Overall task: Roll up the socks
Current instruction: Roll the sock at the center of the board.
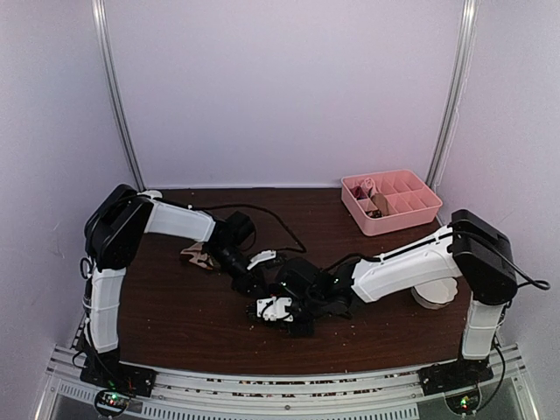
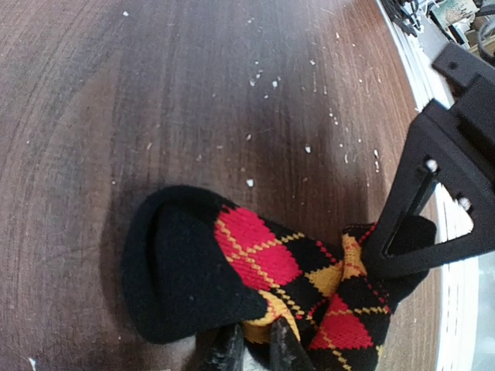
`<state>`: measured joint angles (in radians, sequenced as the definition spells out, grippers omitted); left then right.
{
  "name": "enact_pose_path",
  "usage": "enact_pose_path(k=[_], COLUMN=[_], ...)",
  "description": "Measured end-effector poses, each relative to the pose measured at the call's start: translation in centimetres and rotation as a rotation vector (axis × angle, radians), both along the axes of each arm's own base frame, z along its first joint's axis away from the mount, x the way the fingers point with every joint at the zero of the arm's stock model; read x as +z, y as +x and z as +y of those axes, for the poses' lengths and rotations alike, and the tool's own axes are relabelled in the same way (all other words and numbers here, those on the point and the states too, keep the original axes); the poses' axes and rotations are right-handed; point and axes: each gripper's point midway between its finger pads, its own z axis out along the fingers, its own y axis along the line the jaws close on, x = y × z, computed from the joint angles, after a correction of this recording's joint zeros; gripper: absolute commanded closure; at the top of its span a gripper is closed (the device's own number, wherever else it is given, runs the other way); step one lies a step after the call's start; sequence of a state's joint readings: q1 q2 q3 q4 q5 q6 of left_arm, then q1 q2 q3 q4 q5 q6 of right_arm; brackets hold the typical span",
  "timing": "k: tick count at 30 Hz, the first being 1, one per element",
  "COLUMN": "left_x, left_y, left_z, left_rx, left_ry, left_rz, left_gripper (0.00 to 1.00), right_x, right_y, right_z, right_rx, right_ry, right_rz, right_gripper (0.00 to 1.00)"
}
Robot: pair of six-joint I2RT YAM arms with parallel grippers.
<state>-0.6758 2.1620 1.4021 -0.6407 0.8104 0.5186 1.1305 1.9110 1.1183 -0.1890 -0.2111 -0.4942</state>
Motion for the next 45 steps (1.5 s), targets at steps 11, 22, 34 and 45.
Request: enact_pose_path(k=[11, 22, 34, 45], left_x=[0.0, 0.2, 2.2, 5.8], left_y=[0.4, 1.4, 5.8, 0.1], left_z=[0.2, 0.2, 3.8, 5.7], left_rx=[0.009, 0.015, 0.148, -0.013], left_ry=[0.015, 0.034, 0.071, -0.035], left_rz=[-0.023, -0.074, -0.206, -0.279], left_gripper=[0.81, 0.7, 0.59, 0.63], right_x=[-0.3, -1.2, -1.4, -1.5], right_y=[0.3, 0.5, 0.7, 1.2], right_z=[0.1, -0.2, -0.2, 0.5], right_rx=[-0.105, -0.238, -0.388, -0.487], right_ry=[0.073, 0.156, 0.211, 0.247], right_rz=[0.4, 0.764, 0.933, 1.05], right_gripper=[1.0, 1.0, 1.0, 1.0])
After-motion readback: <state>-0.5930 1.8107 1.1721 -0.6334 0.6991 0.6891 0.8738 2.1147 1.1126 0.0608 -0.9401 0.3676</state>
